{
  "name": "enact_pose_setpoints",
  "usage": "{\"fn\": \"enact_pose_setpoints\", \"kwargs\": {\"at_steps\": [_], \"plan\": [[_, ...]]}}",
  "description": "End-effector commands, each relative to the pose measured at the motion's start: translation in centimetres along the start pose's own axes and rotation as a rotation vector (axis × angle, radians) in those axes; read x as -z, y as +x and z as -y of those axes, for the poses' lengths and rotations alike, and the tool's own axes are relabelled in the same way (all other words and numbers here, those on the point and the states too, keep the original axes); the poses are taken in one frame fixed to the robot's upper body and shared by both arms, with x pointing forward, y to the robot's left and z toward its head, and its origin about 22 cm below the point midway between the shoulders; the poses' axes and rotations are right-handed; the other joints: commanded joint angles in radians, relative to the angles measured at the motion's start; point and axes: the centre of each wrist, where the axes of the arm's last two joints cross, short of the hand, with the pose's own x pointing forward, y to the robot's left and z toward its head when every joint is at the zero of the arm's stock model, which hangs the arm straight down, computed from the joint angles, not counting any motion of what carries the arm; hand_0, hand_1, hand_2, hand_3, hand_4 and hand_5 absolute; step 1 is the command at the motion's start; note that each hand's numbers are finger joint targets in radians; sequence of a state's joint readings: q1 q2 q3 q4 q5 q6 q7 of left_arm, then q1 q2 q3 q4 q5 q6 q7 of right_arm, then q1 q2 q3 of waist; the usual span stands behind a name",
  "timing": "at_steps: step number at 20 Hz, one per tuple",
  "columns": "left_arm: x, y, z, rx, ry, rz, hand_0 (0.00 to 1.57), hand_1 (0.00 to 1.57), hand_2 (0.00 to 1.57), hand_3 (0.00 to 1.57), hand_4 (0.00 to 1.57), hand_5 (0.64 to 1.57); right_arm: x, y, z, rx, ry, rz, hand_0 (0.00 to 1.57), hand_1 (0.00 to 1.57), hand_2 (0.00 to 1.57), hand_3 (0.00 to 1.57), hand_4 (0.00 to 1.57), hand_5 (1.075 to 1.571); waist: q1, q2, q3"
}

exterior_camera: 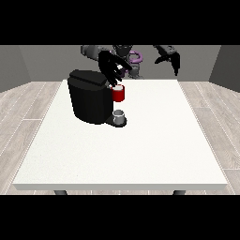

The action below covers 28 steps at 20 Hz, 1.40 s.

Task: Insert the coffee pod into the coffee machine and close the lid

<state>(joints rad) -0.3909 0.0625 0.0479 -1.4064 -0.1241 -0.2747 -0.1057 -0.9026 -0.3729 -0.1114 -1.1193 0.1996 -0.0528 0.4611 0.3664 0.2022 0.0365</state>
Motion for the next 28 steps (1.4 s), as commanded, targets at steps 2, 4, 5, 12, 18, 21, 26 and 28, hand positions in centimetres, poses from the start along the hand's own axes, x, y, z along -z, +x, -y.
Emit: {"fn": "enact_pose_setpoints", "kwargs": {"at_steps": [2, 4, 5, 12, 18, 21, 26, 28], "plan": [[1.1, 0.8, 0.7, -0.009, -0.054, 0.024, 0.0, 0.0, 0.0, 0.0, 0.44, 1.571, -1.2, 7.0, -2.9, 0.038, 0.094, 0.3, 0.0, 0.0, 0.0, 0.0, 0.0, 1.571, 0.143, 0.02, -0.0358], [1.9, 1.5, 0.4, 0.01, -0.066, 0.053, 0.0, 0.0, 0.0, 0.0, 0.37, 1.571, -1.3, 7.9, -1.9, 0.034, 0.078, 0.324, 0.0, 0.0, 0.0, 0.0, 0.0, 1.571, 0.169, 0.071, -0.0356], [2.1, 1.6, 1.4, 0.0, -0.091, 0.064, 0.0, 0.0, 0.0, 0.0, 0.37, 1.571, -1.3, 8.4, -1.3, 0.019, 0.064, 0.331, 0.0, 0.0, 0.0, 0.0, 0.0, 1.571, 0.183, 0.069, -0.0359], [4.0, 3.3, 1.4, -0.003, -0.1, 0.119, 0.0, 0.0, 0.0, 0.0, 0.25, 1.571, -1.4, 11.6, -2.6, 0.084, 0.06, 0.43, 0.0, 0.0, 0.0, 0.0, 0.0, 1.571, 0.194, 0.143, -0.0372], [3.2, 3.7, 0.2, 0.02, -0.084, 0.137, 0.0, 0.0, 0.0, 0.0, 0.33, 1.571, -0.1, 11.0, -3.7, 0.099, 0.076, 0.463, 0.0, 0.0, 0.0, 0.0, 0.1, 1.571, 0.187, 0.175, -0.037], [2.7, 3.4, -0.7, 0.015, -0.087, 0.121, 0.0, 0.0, 0.0, 0.0, 0.3, 1.571, 0.2, 11.8, -3.6, 0.136, 0.097, 0.502, 0.0, 0.0, 0.0, 0.0, 0.0, 1.571, 0.176, 0.166, -0.0369], [1.2, 1.8, -1.6, -0.03, -0.044, 0.067, 0.0, 0.0, 0.0, 0.0, 0.32, 1.571, -1.0, 9.1, -9.3, 0.159, 0.22, 0.537, 0.0, 0.0, 0.0, 0.0, 0.0, 1.571, 0.092, 0.085, -0.0368], [1.0, 1.3, 0.3, -0.03, -0.011, 0.05, 0.0, 0.0, 0.0, 0.0, 0.25, 1.571, -1.7, 7.9, -11.8, 0.153, 0.287, 0.55, 0.0, 0.0, 0.0, 0.0, 0.17, 1.571, 0.057, 0.047, -0.0366]]}}
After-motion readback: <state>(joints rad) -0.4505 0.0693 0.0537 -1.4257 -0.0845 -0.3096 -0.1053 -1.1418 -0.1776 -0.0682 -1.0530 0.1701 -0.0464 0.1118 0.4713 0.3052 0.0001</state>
